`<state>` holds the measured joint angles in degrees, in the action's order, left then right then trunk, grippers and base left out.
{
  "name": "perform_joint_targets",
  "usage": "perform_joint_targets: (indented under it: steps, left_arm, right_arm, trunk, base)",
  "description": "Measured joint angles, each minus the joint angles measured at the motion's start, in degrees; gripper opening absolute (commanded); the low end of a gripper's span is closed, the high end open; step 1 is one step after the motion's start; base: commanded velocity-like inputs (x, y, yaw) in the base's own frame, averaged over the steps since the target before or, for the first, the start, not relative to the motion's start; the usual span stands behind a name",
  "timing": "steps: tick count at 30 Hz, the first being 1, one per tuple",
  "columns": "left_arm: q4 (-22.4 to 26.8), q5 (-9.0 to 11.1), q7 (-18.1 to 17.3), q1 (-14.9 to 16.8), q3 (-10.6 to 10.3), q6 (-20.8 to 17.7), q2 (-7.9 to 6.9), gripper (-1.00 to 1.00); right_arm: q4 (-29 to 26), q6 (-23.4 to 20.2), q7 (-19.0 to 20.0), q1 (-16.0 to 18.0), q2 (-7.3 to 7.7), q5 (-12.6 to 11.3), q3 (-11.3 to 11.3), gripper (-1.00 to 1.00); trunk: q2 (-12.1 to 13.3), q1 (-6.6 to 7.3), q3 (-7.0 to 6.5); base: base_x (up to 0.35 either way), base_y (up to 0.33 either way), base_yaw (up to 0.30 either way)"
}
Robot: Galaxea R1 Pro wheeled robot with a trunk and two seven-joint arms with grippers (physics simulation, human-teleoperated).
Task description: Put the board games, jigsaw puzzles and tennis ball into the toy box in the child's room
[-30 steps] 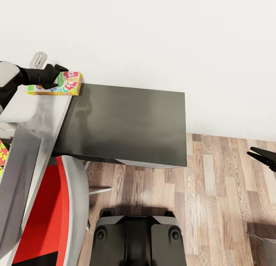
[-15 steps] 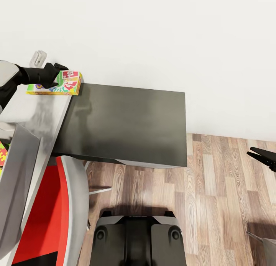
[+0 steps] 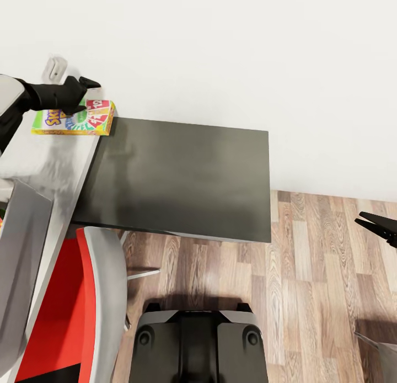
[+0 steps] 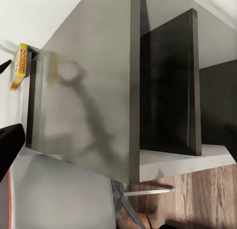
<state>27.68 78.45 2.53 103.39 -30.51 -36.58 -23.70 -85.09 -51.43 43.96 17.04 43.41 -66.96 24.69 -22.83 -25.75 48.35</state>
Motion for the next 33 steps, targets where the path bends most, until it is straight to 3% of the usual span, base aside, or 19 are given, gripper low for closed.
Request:
perform_joint_targets:
  steps: [8,16,33]
  left_arm:
    - [2.2,0.0,0.0,0.0,1.3,0.0,0.00,1.00]
    - [4.6,-0.2,0.1,0.0,5.0,-0.2,0.00,1.00]
    - [7.0,-0.2,0.0,0.0,7.2,-0.6,-0.01,1.00]
  right_arm:
    - [0.0,0.0,-0.1,0.0,-0.02,0.0,0.0,1.00]
    - [0.0,0.0,-0.1,0.0,-0.03,0.0,-0.1,1.00]
    - [0.0,0.1,-0.1,0.0,-0.07,0.0,-0.1,1.00]
  trunk:
    - [0.0,0.00,0.00]
    - [0.0,0.00,0.00]
    - [0.0,0.00,0.01]
  base:
    - [0.000,0.000,0.000]
    - [0.000,0.000,0.000]
    - [0.000,0.000,0.000]
